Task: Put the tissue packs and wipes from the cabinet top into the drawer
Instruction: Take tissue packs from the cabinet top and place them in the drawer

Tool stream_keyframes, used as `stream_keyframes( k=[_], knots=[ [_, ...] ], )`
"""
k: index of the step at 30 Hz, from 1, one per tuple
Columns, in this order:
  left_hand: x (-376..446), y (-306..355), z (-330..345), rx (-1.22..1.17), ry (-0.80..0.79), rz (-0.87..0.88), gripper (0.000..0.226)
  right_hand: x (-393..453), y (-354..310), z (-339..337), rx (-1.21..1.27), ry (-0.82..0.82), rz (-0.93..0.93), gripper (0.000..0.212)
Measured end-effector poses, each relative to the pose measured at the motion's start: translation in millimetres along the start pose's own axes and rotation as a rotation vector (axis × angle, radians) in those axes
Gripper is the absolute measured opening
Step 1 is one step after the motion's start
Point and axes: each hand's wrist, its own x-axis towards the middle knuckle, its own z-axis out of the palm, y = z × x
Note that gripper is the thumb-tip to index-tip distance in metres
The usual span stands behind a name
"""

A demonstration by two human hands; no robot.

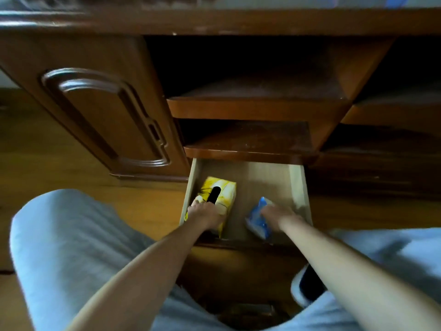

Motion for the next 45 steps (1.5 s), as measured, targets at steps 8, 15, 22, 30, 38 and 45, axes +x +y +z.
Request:
stream_keyframes(
  k=[8,15,22,30,38,45],
  knots=[
    [-4.7,-4.2,-0.9,-0.143,-0.211,0.057,0.042,10.7,14.4,20.1,0.096,0.170,0.180,0.018],
    [22.1,-35.1,-23.2,-0.110,0.504,-0.028,0.047,71.1,-30.1,7.6,0.484,0.145,0.088,0.056],
    [47.0,-108.5,6.2,-0.793,0.107,-0.104,0.038,101.0,-108.2,20.2,0.970,-0.185,0.207,0.099],
    [51.0,-115.2,6.7,-0.878,0.043,-0.091,0.037,111.1,-124.4,25.4,1.044,-0.256,0.232,0.102],
    [41.3,-98.0,13.7,-0.500,0.014,0.004,0.047,116.3,-83.9,3.1,0.929,-0.127,0.121,0.099],
    [42.4,-101.3,26.9,-0.530,-0.051,-0.003,0.086,137.4,-87.3,-1.6,0.702,0.025,0.004,0.066]
  ],
)
